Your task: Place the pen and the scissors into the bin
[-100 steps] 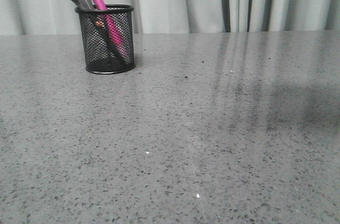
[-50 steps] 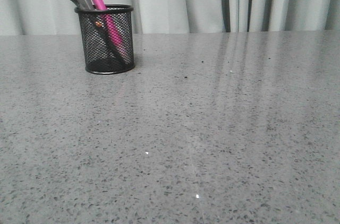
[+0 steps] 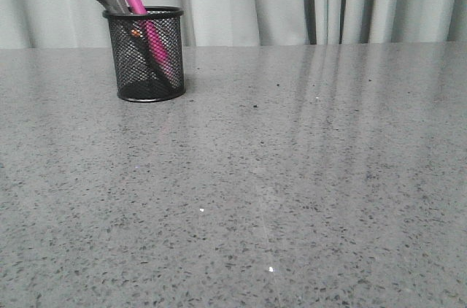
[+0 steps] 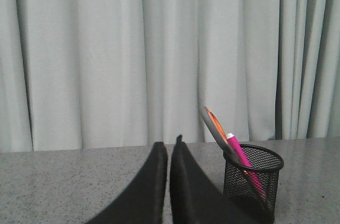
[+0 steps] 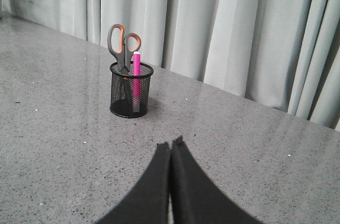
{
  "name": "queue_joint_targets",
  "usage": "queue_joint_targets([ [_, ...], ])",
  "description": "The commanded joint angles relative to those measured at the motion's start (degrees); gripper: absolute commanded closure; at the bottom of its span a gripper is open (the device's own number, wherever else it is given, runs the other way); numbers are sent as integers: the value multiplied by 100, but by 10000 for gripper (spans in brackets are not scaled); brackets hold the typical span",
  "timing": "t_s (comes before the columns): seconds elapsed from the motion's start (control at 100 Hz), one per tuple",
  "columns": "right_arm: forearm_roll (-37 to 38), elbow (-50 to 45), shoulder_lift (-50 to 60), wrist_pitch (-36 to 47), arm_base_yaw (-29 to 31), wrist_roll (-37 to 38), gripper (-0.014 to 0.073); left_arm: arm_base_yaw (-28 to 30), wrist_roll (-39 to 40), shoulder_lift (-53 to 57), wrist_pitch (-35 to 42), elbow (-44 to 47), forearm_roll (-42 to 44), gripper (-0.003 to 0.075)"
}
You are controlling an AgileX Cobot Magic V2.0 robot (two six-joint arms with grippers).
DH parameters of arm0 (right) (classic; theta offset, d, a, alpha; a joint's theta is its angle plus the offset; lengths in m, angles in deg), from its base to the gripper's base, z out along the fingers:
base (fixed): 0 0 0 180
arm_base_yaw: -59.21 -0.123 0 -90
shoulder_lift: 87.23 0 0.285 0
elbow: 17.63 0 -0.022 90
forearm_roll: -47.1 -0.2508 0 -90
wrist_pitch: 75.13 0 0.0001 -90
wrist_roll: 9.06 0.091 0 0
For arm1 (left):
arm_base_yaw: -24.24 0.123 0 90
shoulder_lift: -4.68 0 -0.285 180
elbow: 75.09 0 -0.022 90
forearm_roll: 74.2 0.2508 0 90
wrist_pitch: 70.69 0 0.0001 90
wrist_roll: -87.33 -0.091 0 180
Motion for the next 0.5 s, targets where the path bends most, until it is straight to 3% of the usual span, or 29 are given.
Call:
queue_joint_targets([
  [0.0, 99, 129, -72, 472, -1, -58, 653, -65, 50, -59, -136, -147, 18, 739],
  [0.49, 99, 129, -72, 472, -1, -58, 653, 121, -55, -41, 396, 332, 185, 739],
])
